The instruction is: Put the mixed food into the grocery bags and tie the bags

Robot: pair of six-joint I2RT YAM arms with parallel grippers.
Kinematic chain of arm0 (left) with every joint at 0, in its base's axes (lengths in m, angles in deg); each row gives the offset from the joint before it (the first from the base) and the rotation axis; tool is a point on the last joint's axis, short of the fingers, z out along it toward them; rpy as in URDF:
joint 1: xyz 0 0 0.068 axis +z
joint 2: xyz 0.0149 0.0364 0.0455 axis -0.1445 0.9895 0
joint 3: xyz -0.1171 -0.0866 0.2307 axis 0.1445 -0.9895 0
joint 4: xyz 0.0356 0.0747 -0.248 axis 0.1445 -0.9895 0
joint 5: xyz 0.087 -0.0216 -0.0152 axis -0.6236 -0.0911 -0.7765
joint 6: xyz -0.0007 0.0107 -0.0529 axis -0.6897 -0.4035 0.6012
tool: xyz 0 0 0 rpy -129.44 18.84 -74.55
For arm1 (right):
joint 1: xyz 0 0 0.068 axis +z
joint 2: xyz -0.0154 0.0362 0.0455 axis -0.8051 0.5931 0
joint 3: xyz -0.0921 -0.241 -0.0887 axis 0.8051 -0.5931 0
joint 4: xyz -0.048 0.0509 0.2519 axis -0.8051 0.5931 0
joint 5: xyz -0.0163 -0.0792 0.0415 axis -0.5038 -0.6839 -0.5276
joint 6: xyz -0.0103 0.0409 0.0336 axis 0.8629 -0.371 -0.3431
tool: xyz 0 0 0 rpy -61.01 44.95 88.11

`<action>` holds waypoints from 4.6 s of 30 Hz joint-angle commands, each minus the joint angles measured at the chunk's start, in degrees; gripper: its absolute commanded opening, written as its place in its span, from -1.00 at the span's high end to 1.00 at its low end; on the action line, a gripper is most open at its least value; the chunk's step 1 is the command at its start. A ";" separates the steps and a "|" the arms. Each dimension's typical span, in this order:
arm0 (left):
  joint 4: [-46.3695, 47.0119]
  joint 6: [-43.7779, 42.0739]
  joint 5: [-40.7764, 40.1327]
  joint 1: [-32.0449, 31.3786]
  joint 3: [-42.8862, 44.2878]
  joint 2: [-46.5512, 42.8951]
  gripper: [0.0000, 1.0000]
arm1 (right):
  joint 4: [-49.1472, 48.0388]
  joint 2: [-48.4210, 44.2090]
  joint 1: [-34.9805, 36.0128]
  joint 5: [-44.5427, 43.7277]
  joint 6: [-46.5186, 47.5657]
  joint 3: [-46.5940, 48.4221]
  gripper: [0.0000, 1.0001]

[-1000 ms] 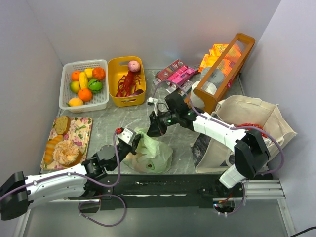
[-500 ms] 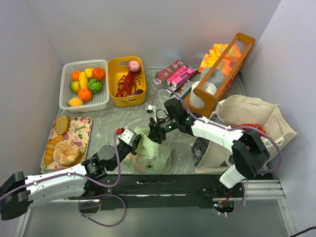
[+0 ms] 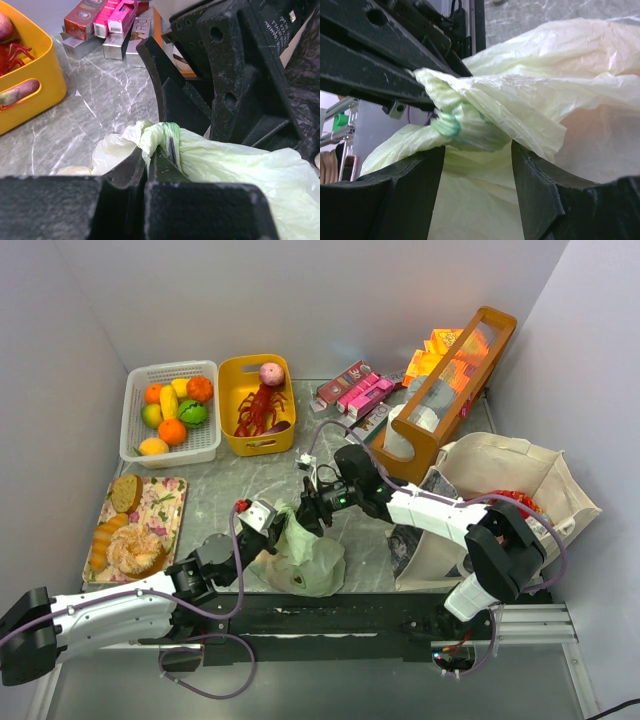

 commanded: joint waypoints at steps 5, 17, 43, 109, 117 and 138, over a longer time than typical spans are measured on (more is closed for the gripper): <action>4.34 2.86 -2.06 0.15 0.81 1.21 0.98 | -7.67 -0.82 1.79 -0.70 -5.58 -0.89 -0.27; 4.09 3.83 -3.04 0.06 1.34 2.27 0.98 | -14.00 0.15 2.67 -0.88 -12.36 -2.12 0.85; -33.52 14.19 3.55 3.04 16.80 -11.09 -0.44 | 15.70 -10.13 0.65 -24.96 4.96 4.12 1.00; -43.90 20.88 17.71 22.29 21.73 -0.80 0.97 | 34.68 -17.95 1.88 -56.68 9.52 8.43 1.00; -49.27 20.79 17.00 25.28 22.88 -1.87 0.97 | 35.39 -21.73 1.88 -57.58 11.55 6.67 1.00; -37.00 9.29 45.65 25.28 40.11 14.65 -0.92 | 30.29 -19.97 4.61 -43.35 11.02 7.46 1.00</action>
